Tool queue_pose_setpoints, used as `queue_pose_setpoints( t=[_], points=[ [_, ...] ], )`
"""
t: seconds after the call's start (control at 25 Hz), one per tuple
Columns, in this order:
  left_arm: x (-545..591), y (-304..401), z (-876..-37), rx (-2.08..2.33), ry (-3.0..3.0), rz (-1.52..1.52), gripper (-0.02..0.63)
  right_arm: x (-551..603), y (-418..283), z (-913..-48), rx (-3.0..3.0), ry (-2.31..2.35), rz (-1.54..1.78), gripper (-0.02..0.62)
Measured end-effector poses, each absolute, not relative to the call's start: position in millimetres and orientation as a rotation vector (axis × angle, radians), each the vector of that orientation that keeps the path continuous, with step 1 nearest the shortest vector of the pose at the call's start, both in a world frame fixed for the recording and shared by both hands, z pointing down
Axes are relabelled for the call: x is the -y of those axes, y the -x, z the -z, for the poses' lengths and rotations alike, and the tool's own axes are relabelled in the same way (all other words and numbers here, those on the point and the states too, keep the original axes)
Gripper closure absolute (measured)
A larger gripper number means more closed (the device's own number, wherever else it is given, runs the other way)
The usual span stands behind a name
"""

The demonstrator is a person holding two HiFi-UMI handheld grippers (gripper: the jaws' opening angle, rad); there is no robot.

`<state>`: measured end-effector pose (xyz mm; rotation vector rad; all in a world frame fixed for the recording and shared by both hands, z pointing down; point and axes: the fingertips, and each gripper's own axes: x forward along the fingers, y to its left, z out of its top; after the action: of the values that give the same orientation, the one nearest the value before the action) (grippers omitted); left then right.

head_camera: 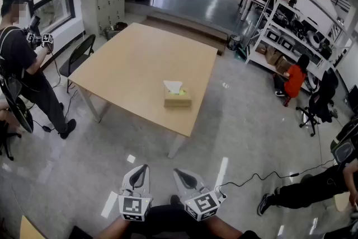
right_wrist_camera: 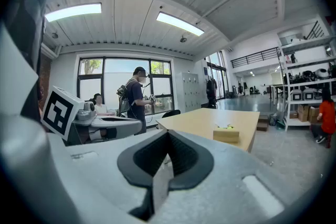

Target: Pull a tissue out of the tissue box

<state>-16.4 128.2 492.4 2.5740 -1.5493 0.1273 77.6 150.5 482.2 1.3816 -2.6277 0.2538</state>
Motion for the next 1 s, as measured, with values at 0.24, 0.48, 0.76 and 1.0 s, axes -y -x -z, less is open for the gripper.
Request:
queue_pose_setpoints(
  t=[0.24, 0.48, 0.76, 1.0],
  points=[
    [-117, 37, -487, 1.567, -2.581, -0.098, 0.588, -139, -60, -478, 2.629, -1.384, -0.234, 0.607],
    [-115, 51, -489, 1.556, -2.574, -0.071, 0.588, -135, -47, -480, 2.615, -1.381, -0.238, 0.607],
    [-113, 86, -499, 1.610, -2.525, -0.086, 0.588, -127, -18, -485, 2.637, -1.352, -0.274, 0.606],
    [-114, 114, -512, 1.651, -2.455, -0.112, 0.588, -118, -1, -491, 2.627, -1.330, -0.291, 0.604]
  ],
)
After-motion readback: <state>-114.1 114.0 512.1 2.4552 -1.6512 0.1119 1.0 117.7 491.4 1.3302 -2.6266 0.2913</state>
